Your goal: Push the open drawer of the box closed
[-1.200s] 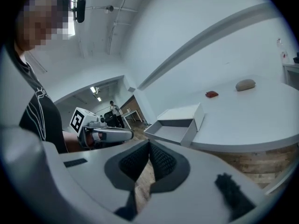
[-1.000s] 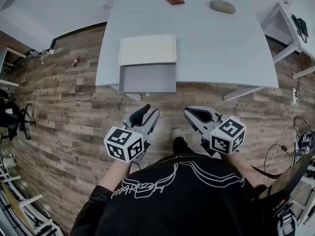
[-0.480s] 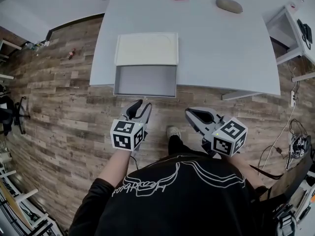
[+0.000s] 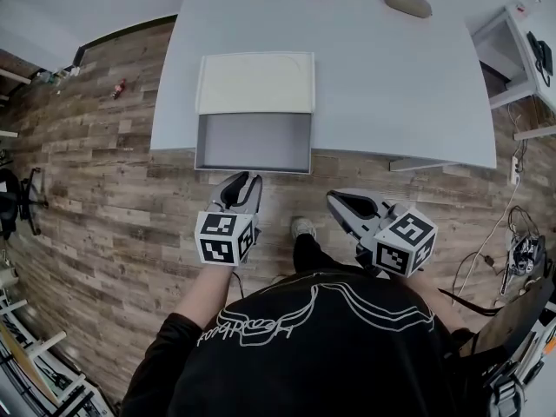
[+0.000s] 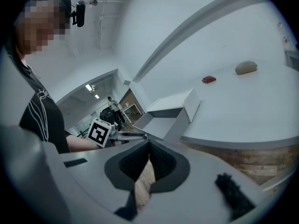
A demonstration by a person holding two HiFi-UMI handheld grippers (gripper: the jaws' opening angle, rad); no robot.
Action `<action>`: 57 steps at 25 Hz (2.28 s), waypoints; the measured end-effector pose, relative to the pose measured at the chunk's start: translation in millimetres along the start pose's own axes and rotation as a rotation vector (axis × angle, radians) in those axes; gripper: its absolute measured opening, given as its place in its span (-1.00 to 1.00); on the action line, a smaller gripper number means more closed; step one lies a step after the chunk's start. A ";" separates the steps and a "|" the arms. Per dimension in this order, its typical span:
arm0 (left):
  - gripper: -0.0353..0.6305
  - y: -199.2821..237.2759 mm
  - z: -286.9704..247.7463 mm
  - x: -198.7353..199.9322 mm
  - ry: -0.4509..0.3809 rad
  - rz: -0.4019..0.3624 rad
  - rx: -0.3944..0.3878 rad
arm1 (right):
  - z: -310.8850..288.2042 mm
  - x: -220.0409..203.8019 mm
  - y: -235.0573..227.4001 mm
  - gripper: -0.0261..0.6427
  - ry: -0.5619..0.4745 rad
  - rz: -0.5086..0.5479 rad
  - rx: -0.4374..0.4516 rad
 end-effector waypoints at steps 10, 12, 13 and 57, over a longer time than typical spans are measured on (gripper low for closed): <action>-0.66 -1.9 0.5 -0.6 -0.007 0.013 0.014 | -7.0 -3.2 -3.0 -0.90 0.030 -0.009 0.014; -0.66 -2.5 -0.3 0.5 -0.007 0.020 0.009 | -9.3 -4.6 -4.8 -0.90 0.035 -0.012 0.015; -0.66 -3.0 -0.7 1.4 -0.010 0.021 0.006 | -10.5 -4.9 -5.6 -0.90 0.035 -0.013 0.016; -0.45 15.5 -57.1 66.7 -0.016 0.047 -0.001 | -13.4 -3.8 -27.1 -0.90 0.039 -0.050 -0.002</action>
Point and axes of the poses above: the fingertips, and each gripper's own axes: z backward along the fingers, y to its left, x out of its top, the point moved 6 cm from there along z, backward along the fingers, and after that the axes turned 11 degrees about z, right-handed, at the moved point
